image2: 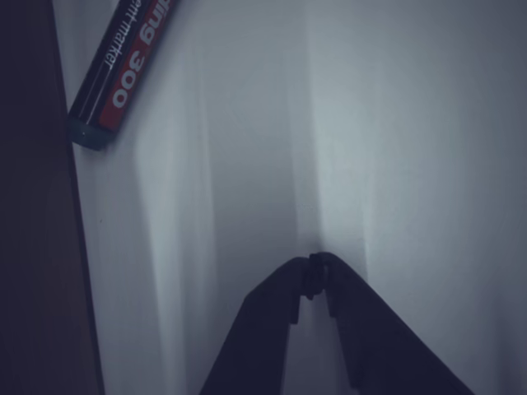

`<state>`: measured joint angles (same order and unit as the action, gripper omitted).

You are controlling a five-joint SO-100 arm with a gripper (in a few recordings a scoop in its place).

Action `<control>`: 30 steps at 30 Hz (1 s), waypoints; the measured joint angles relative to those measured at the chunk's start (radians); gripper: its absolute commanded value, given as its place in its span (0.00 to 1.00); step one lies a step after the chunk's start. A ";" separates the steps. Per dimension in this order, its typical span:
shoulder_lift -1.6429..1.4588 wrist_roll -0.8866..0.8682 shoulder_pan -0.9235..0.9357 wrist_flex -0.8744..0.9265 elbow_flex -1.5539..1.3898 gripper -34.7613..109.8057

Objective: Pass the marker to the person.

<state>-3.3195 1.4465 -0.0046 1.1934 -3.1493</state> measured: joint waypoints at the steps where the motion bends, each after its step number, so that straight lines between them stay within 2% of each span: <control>1: 0.000 0.000 0.000 0.000 0.000 0.21; 18: -0.003 -0.012 0.005 0.012 0.000 0.21; 21: 0.031 -0.089 0.003 -0.061 0.006 0.21; 24: 0.215 -0.202 0.011 -0.181 0.058 0.21; 30: 0.657 -0.486 0.055 -0.279 0.391 0.21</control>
<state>-2.6630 0.9603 0.0506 0.9143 -2.7581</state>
